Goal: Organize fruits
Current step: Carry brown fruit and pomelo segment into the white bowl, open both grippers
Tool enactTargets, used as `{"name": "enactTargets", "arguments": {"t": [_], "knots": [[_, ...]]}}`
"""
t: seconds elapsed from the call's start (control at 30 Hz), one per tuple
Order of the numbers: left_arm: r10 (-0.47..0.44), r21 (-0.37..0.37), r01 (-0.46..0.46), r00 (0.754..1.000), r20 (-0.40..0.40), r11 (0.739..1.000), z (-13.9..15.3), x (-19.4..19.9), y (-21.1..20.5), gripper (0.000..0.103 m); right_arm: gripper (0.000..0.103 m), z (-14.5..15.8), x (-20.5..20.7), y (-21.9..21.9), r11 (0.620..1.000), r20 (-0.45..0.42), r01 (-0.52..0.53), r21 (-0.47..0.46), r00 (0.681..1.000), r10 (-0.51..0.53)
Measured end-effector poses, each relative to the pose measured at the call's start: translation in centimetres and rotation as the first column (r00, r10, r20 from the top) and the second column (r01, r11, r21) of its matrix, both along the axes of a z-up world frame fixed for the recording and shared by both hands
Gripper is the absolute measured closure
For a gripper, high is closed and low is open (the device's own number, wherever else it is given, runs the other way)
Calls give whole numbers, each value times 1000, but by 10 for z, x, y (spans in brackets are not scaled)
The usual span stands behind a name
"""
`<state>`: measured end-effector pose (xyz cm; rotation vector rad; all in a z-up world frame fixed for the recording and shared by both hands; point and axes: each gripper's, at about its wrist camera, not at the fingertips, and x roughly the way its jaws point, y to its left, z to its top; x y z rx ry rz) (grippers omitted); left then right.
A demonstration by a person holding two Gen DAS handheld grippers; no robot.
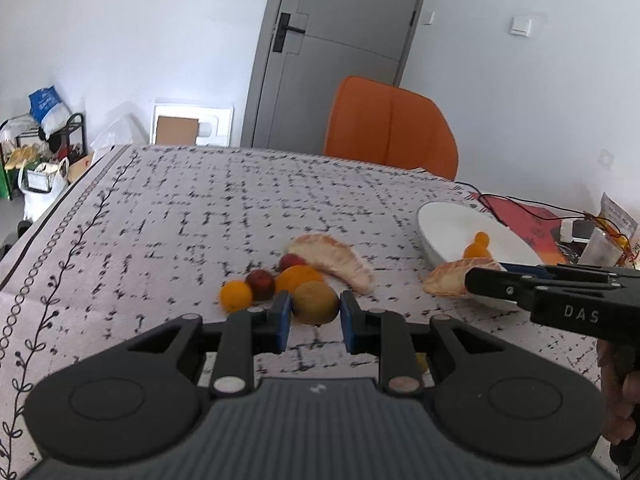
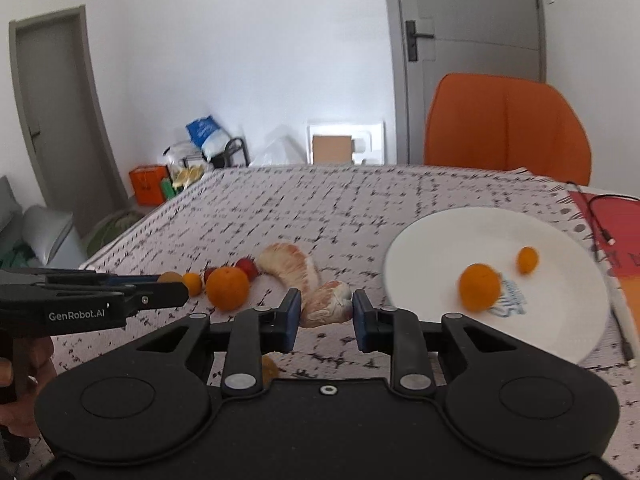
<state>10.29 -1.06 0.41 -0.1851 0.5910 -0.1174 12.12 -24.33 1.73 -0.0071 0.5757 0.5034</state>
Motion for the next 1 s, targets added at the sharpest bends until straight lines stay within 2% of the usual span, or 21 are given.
{"name": "enactTargets", "arguments": {"t": [0.17,0.67,1.0], "knots": [[-19,16,18,1000,17,1000,5,4,-14,79,77,4,-5,-21,998,29,56,16,998,-56],[-115,46,114,993,26,992,9,21,-67,79,77,-6,-10,-94,972,35,228,62,973,-230],[-175,86,173,985,11,981,11,37,-98,79,77,-22,-5,-112,952,25,290,95,956,-293]]}}
